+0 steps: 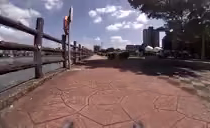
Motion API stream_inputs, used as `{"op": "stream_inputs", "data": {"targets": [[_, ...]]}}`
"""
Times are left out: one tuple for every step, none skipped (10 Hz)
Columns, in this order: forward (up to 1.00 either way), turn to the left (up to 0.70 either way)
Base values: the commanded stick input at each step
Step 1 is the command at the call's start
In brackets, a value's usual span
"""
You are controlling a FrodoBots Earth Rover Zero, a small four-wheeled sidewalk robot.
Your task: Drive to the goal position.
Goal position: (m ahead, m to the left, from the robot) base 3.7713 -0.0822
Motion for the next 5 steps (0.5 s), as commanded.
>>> {"op": "stream_inputs", "data": {"targets": [[0.7,0.0],[0.7,0.05],[0.7,0.27],[0.7,0.08],[0.7,0.0]]}}
